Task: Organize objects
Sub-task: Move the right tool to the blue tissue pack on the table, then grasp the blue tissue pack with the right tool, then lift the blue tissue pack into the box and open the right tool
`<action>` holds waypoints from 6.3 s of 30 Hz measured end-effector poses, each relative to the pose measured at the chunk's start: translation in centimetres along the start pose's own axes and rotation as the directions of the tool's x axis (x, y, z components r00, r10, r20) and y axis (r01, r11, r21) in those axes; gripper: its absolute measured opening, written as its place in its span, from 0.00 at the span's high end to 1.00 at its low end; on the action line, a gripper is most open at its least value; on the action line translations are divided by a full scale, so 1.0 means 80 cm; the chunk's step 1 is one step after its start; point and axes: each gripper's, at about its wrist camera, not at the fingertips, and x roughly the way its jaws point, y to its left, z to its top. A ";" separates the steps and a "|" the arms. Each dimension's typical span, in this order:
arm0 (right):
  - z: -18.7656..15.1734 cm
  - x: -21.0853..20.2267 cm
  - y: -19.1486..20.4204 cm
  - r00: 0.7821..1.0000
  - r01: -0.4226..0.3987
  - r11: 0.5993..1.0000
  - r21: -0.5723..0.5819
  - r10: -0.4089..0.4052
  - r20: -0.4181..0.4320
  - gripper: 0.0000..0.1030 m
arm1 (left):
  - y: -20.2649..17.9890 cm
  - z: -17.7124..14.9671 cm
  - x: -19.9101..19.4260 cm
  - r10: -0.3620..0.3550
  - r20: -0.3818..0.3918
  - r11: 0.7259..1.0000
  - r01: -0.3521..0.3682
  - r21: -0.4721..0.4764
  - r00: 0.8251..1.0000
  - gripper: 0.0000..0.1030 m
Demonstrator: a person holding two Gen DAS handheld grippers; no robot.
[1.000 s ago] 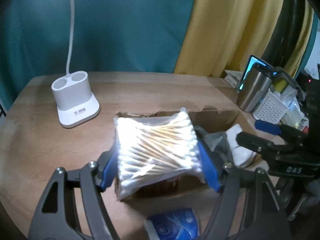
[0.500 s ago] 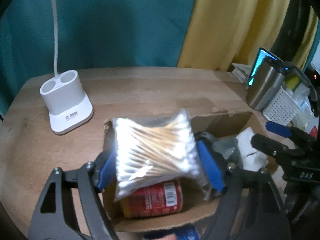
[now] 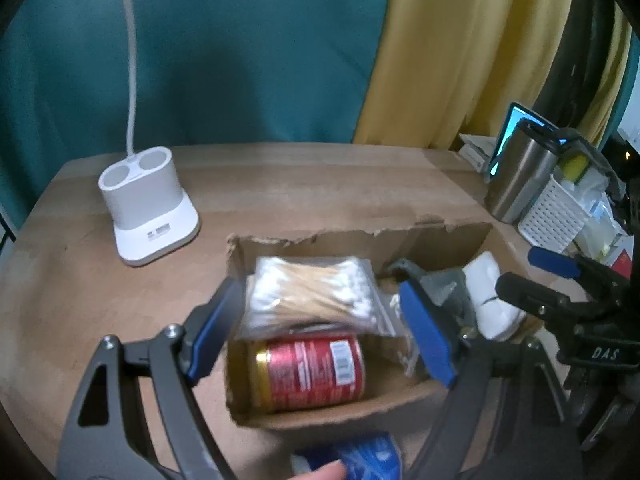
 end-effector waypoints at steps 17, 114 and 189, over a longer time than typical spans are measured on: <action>-0.029 -0.040 0.049 1.000 0.010 0.999 -0.038 -0.009 0.012 0.11 | 0.007 -0.044 -0.053 -0.026 0.031 1.000 0.026 -0.003 0.999 0.20; -0.124 -0.027 0.123 0.989 0.010 0.995 -0.102 -0.025 -0.144 0.20 | 0.035 -0.142 -0.077 -0.048 -0.046 0.998 0.046 -0.035 0.998 0.20; -0.031 -0.017 0.054 0.998 0.037 0.997 -0.068 -0.040 -0.042 0.13 | -0.009 -0.067 -0.047 -0.043 -0.011 0.999 0.043 0.000 0.999 0.20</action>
